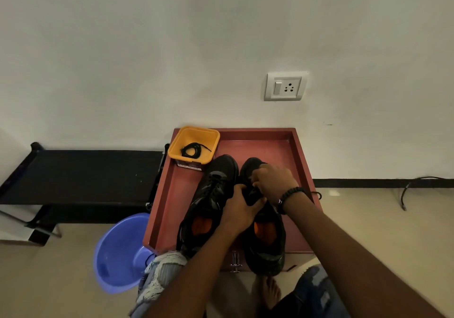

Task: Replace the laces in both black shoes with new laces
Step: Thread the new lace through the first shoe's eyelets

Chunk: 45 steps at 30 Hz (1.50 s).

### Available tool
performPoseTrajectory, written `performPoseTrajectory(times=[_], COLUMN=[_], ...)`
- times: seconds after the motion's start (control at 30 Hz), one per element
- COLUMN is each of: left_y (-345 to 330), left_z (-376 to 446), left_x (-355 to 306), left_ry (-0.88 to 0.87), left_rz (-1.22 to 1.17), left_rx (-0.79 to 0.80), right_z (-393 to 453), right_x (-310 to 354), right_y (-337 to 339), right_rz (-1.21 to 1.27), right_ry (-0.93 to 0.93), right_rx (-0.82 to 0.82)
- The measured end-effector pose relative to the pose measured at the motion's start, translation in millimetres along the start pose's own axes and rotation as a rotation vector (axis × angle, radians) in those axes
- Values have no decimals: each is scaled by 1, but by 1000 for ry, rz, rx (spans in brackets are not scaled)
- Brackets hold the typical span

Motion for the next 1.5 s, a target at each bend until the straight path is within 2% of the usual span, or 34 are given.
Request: performPoseTrajectory(times=[0.1,0.2,0.3,0.33,0.4,0.5,0.6,0.67,0.77,0.83,0.87,0.9,0.97,1.03,1.1,1.17,1.23,1.3,1.33,1.4,1.5], left_y=[-2,1,5,4,-1,-8,-10,-10,-10,-11,-11,-11,-11,-11,-10,-8,-8,-8,-9,-9,-9], left_z=[-1,-2,-2,-2,-1,-2,-1,-1,1,1,1,2,2,3,3,1,0,-1,-2,-3,-5], left_x=[6,10,12,11,7,3,5,6,8,9,10,11,12,13,15,14,13,12,12,12,12], left_ry=[-8,-8,11,12,8,-9,-7,5,10,11,12,15,21,25,31,32,33,45,53,56,44], left_rz=[-63,-75,-80,-73,-48,-16,-21,-34,-57,-76,-82,-87,-101,-126,-152,-169,-180,-202,-216,-238,-236], left_rx=[-33,-91,-123,-120,-107,-101,-97,-99,-100,-94,-94,-94,-91,-85,-81,-75,-55,-29,-17,-7,-15], right_z=[-1,-9,-24,-29,-33,-31,-30,-29,-33,-36,-36,-36,-34,-31,-32,-35,-41,-46,-47,-41,-27], right_x=[0,-17,-37,-41,-48,-45,-41,-45,-66,-75,-78,-79,-82,-86,-90,-89,-81,-58,-41,-7,-1], right_y=[-7,-3,-24,-34,-47,-36,-14,-2,16,22,25,27,25,9,-15,-27,-15,9,15,8,-10], right_rz=[237,732,1295,1372,1233,797,680,866,1316,1463,1431,1298,832,524,430,333,346,380,348,236,87], right_ry=[-19,-81,-232,-271,-292,-178,-60,-75,-216,-239,-227,-204,-166,-191,-256,-289,-275,-165,-71,80,49], right_rx=[10,-17,48,66,73,31,-1,-21,-144,-162,-151,-137,-119,-63,23,15,-181,-353,-343,-181,-39])
Point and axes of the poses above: each hand's wrist, its own z-axis towards the middle knuckle, its own y-axis out of the back of the hand, x = y × z, the point moved 9 cm from there along z, towards the middle knuckle, and after that the axes turned 13 degrees about -z, right-handed, at the moved point
